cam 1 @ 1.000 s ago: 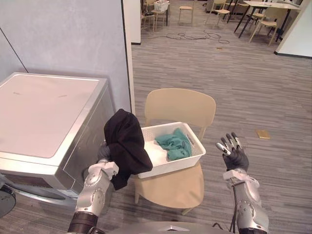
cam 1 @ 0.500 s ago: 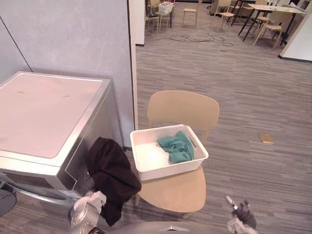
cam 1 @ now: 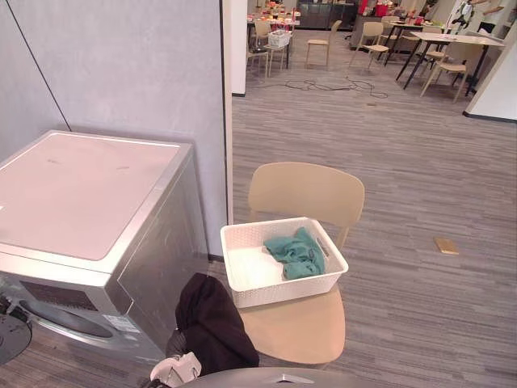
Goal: Pick up the laundry basket with both hands and put the clothes into the washing machine.
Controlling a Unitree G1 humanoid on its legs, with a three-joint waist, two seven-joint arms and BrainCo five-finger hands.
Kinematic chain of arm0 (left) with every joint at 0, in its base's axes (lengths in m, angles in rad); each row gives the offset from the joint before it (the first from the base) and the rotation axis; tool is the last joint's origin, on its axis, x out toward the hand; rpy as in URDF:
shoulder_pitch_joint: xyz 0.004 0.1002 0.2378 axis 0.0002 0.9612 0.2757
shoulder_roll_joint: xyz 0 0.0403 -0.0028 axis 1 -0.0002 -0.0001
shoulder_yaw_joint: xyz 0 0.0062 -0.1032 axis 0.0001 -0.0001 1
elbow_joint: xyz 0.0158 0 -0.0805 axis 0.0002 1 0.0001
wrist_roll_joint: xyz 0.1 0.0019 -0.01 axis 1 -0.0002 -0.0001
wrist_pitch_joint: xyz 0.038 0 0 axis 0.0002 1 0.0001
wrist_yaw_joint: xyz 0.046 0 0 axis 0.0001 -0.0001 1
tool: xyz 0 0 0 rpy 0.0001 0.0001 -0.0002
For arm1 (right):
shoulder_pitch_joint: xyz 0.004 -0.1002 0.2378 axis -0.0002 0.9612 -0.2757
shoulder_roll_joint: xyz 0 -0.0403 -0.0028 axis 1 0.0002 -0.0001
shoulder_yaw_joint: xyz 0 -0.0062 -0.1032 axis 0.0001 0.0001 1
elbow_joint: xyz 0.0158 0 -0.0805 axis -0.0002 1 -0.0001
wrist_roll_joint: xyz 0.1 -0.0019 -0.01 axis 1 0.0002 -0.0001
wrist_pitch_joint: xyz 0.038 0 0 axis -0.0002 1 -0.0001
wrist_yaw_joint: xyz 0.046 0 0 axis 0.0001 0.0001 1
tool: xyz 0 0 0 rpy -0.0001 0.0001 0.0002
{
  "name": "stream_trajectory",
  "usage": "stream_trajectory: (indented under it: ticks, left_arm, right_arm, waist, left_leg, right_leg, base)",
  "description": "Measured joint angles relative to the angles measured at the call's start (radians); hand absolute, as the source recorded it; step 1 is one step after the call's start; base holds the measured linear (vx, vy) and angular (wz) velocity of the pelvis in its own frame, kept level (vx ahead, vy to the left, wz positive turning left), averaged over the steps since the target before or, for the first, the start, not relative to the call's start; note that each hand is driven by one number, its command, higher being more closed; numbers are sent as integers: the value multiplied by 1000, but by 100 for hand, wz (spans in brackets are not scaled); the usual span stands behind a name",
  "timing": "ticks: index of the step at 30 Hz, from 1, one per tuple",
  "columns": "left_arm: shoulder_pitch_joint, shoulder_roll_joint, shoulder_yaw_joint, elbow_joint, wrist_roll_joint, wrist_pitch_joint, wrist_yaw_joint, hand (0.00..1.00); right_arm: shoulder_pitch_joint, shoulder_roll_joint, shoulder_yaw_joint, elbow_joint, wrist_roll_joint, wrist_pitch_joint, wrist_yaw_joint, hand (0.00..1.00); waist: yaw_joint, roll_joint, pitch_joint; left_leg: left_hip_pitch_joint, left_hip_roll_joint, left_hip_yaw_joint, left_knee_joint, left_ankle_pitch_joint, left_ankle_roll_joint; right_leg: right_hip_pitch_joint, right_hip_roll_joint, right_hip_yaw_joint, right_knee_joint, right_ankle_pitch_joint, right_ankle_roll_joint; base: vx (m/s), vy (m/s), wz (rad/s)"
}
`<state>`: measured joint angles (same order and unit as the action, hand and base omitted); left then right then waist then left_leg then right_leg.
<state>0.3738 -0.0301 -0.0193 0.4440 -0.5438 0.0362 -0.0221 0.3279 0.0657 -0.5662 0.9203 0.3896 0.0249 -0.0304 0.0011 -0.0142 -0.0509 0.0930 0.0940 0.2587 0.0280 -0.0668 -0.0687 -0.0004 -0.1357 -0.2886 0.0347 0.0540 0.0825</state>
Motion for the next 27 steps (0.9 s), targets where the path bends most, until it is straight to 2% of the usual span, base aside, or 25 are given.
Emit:
stream_trajectory:
  ticks: [4, 6, 7, 9, 11, 12, 13, 14, 15, 16, 17, 18, 19, 20, 21, 22, 23, 25, 27]
  left_arm:
    - [0, -1, 22, -36, 1, -1, 1, 100]
    - [-3, -9, 32, -111, 2, -3, 1, 100]
    - [-10, -12, 45, -150, 2, -7, 1, 100]
    - [-28, -22, 64, -199, 10, -15, 1, 100]
    - [-35, -28, 71, -219, 41, -18, 2, 100]
    - [-43, -27, 78, -232, 76, -18, 3, 100]
    - [-46, -28, 78, -235, 80, -18, 3, 100]
    - [-44, -38, 65, -238, 95, -18, 1, 100]
    - [-44, -38, 59, -238, 95, -18, 1, 100]
    - [-46, -37, 45, -239, 96, -18, -1, 100]
    - [-50, -36, 32, -239, 95, -18, -3, 100]
    - [-52, -38, 26, -239, 95, -18, -3, 100]
    - [-64, -45, 25, -240, 95, -17, -2, 100]
    - [-70, -46, 27, -242, 95, -20, 2, 100]
    - [-75, -45, 29, -245, 95, -23, 3, 100]
    - [-91, -45, 31, -247, 95, -26, 3, 100]
    - [-100, -44, 39, -244, 96, -26, 4, 100]
    - [-88, -40, 44, -244, 98, -26, 4, 100]
    - [-81, -34, 51, -244, 107, -26, 1, 100]
  right_arm:
    - [-31, -33, 80, 3, -7, -1, 0, 0]
    - [-68, -53, 126, 1, -25, -2, 0, 0]
    - [-81, -68, 157, 0, -33, -3, -1, 0]
    - [-116, -87, 172, -1, -39, -10, -1, 0]
    - [-149, -110, 188, -1, -44, -17, -2, 0]
    - [-165, -114, 206, -5, -83, -22, -4, 0]
    - [-173, -117, 210, -10, -95, -23, -4, 0]
    - [-185, -116, 210, -33, -129, -22, -5, 0]
    - [-186, -114, 210, -37, -133, -22, -5, 0]
    - [-195, -111, 210, -42, -147, -23, -6, 0]
    - [-198, -110, 205, -41, -152, -23, -6, 0]
    - [-200, -109, 196, -39, -152, -22, -7, 0]
    - [-219, -104, 157, -23, -153, -19, -11, 0]
    - [-221, -78, 118, 3, -153, -23, -19, 0]
    - [-221, -68, 101, 13, -152, -22, -24, 0]
    - [-223, -64, 79, 40, -151, -22, -25, 0]
    - [-226, -65, 70, 51, -151, -21, -26, 0]
    - [-222, -76, 68, 82, -151, -21, -38, 0]
    - [-214, -79, 64, 91, -151, -16, -42, 0]
  waist:
    - [8, -2, 43]
    - [12, -4, 83]
    - [20, -14, 105]
    - [29, -8, 157]
    - [29, 4, 175]
    - [33, -12, 182]
    - [33, -6, 180]
    - [39, 8, 173]
    - [39, 10, 172]
    - [34, 12, 170]
    - [29, 15, 166]
    - [30, 16, 158]
    - [27, 7, 146]
    - [17, -9, 125]
    - [16, -12, 115]
    - [14, -25, 107]
    - [17, -28, 110]
    - [22, -23, 112]
    - [33, -22, 114]
  left_leg:
    - [-31, 3, 8, 32, -5, 0]
    - [-96, -9, -22, 71, -5, 4]
    - [-134, -22, -51, 77, -2, 6]
    - [-177, -39, -71, 79, 9, 13]
    - [-218, -31, -64, 80, 1, 26]
    - [-233, -7, 14, 126, -17, 65]
    - [-251, 18, 47, 180, -14, 71]
    - [-244, 96, 104, 272, -9, 80]
    - [-238, 112, 111, 282, -8, 81]
    - [-197, 168, 142, 299, -7, 81]
    - [-163, 214, 166, 290, 7, 82]
    - [-161, 216, 165, 278, 9, 64]
    - [-171, 179, 183, 276, 2, 45]
    - [-209, 152, 174, 262, 5, 48]
    - [-225, 139, 164, 246, 1, 42]
    - [-241, 132, 148, 225, -14, -11]
    - [-266, 123, 122, 233, -14, -34]
    - [-261, 110, 91, 239, -16, -34]
    - [-250, 92, 60, 266, -40, -23]
  right_leg:
    - [-55, -20, -2, 96, -50, -2]
    - [-125, -53, -21, 190, -86, -3]
    - [-162, -82, -52, 242, -112, -1]
    - [-201, -128, -99, 315, -145, 1]
    - [-218, -167, -164, 360, -159, -7]
    - [-212, -210, -210, 347, -153, -14]
    - [-208, -219, -236, 351, -153, -14]
    - [-187, -234, -278, 365, -153, -14]
    - [-181, -237, -285, 368, -153, -14]
    - [-150, -258, -313, 378, -152, -13]
    - [-121, -278, -341, 382, -146, -1]
    - [-117, -291, -351, 383, -137, 11]
    - [-107, -316, -377, 367, -106, 17]
    - [-99, -323, -417, 322, -72, -4]
    - [-94, -323, -439, 290, -55, -12]
    - [-68, -313, -479, 241, -4, 6]
    - [-60, -310, -498, 221, 39, 6]
    - [-16, -308, -516, 202, 109, -2]
    - [41, -324, -519, 204, 128, -3]
  base:
    - [-42, -7, 6]
    - [-105, -31, 45]
    - [-83, -34, 71]
    - [-86, -35, 103]
    - [-26, -26, 113]
    - [57, 11, 94]
    - [73, 65, 111]
    - [36, 48, 69]
    - [19, 113, 77]
    - [-5, 238, 70]
    - [-5, 238, 74]
    - [-15, 383, 67]
    - [5, 273, 73]
    - [7, 328, 81]
    - [30, 230, 92]
    - [-6, 288, 83]
    - [-11, 283, 71]
    - [-21, 232, 61]
    - [-8, 184, 62]
